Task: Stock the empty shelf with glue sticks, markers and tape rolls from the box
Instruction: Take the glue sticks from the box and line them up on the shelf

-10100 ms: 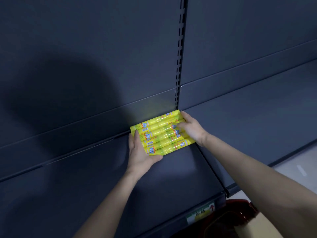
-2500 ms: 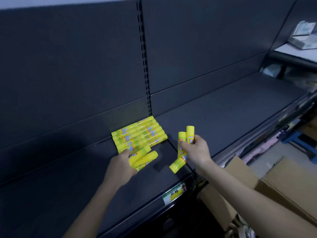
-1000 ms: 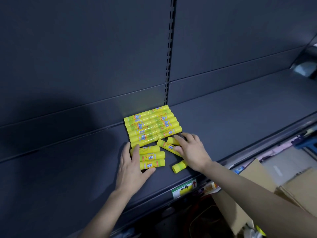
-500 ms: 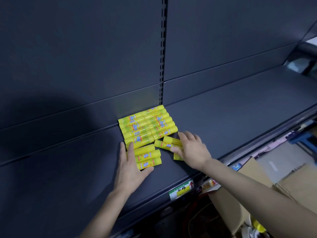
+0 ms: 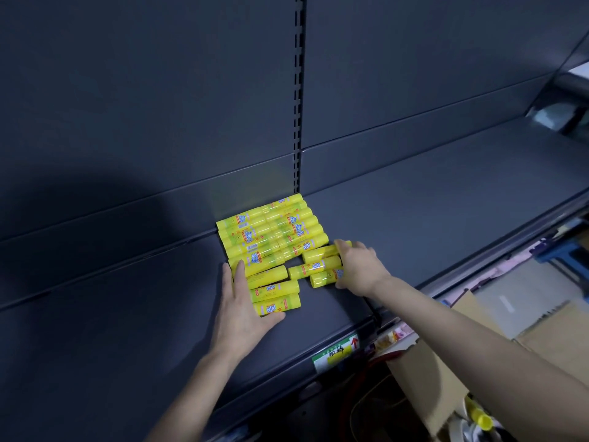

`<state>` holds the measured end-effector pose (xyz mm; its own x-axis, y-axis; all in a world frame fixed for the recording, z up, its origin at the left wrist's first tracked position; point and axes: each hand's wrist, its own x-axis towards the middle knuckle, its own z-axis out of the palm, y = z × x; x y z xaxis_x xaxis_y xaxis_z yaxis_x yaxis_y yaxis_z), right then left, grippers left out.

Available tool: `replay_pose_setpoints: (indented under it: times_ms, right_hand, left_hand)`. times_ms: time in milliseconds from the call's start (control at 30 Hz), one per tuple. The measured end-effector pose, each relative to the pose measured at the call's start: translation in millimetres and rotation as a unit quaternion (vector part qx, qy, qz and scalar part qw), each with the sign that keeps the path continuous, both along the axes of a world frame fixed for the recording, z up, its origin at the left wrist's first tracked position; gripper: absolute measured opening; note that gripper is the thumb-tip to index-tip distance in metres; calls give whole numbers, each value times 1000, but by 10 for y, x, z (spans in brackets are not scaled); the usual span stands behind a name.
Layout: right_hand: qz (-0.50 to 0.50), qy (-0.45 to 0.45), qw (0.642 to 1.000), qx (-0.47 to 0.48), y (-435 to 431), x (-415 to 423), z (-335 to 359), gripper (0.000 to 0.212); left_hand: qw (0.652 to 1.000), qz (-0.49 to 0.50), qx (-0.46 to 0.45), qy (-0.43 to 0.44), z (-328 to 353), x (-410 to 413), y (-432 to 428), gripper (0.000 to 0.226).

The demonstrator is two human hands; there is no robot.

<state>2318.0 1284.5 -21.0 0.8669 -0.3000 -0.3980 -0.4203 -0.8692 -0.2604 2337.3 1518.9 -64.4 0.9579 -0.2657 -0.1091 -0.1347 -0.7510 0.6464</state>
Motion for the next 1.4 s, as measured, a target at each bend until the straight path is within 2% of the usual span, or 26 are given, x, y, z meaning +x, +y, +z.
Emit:
replay_pose_setpoints:
  times_ms: [67, 200, 367, 533, 633, 733, 833, 900, 1000, 1133, 1400]
  right_hand:
    - [2, -16, 1000, 18, -2, 31, -20, 86]
    - [-8, -70, 988, 138, 62, 50, -83, 68]
    - [-47, -97, 965, 239, 90, 26, -81, 59]
    - [-45, -116, 967, 222, 94, -13, -85, 49]
    - [-42, -124, 970, 206, 233, -1, -87, 60]
    - [-56, -127, 977, 162, 333, 18, -148, 71]
    - [-52, -129, 979, 150, 313, 0, -201, 71]
    - [-47, -134, 978, 152, 283, -26, -211, 72]
    - [-44, -142, 977, 150, 274, -54, -218, 67]
    - [-64, -170, 966, 186, 325, -38, -191, 57]
    - [-119, -206, 927, 291, 263, -17, -145, 35]
  left_hand:
    - [1000, 2, -8, 3, 8, -12, -8, 126]
    - [999, 8, -44, 23, 17, -23, -66, 129]
    - [999, 12, -42, 12, -49, -91, -95, 125]
    - [999, 10, -36, 5, -64, -143, -123, 123]
    - [1000, 19, 8, -3, -14, -126, -214, 126]
    - [999, -1, 34, -31, -25, -105, -222, 102]
    - [996, -27, 25, -77, -103, -136, -78, 71]
    - [995, -15, 13, -101, -140, -156, 14, 62]
    - [996, 18, 18, -82, -136, -127, 49, 75]
    - [998, 33, -29, -34, -77, -56, -80, 99]
    - [997, 42, -67, -3, -57, 4, -204, 109]
